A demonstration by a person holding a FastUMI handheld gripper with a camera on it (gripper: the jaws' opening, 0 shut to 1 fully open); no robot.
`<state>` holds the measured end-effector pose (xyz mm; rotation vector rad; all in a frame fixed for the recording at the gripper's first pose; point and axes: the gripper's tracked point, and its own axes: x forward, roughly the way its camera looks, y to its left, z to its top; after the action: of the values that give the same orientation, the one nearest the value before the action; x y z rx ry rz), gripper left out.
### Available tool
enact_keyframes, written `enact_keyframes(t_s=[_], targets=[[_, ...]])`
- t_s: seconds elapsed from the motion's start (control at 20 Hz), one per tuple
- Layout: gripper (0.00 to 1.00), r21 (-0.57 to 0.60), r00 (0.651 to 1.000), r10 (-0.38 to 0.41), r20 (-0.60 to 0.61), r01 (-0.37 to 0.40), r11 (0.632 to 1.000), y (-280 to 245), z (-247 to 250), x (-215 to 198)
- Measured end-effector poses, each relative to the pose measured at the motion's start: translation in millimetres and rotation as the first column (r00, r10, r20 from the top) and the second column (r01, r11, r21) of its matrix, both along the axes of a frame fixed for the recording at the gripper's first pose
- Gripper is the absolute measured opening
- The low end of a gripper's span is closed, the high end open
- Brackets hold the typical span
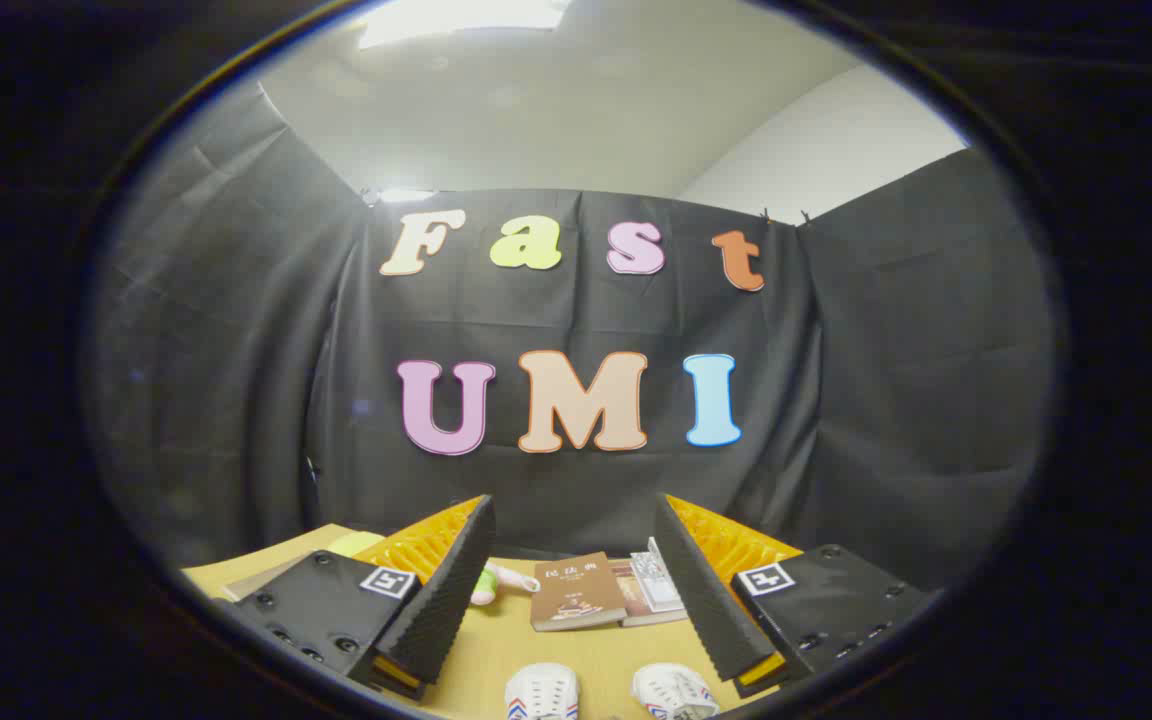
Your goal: Open the storage box then place both shoes into the box .Put the left shoe in first, then the right shoe, with the right side of both shoes facing outward in a uniform manner.
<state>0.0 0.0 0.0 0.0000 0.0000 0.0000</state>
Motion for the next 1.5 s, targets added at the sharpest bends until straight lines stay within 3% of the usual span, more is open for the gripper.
enact_keyframes(t_s=[0.85,1.2,1.35,1.5], targets=[[1.00,-0.007,0.999,0.035,-0.016,-0.035,0.999,0.6,0.0,-6.0],[1.00,0.186,0.979,0.159,-0.130,-0.133,0.973,13.0,-50.0,-2.3],[0.98,0.357,0.945,0.248,-0.213,-0.161,0.920,22.1,-79.3,-2.8],[0.99,0.480,0.912,0.297,-0.284,-0.133,0.867,21.6,-105.6,0.7]])
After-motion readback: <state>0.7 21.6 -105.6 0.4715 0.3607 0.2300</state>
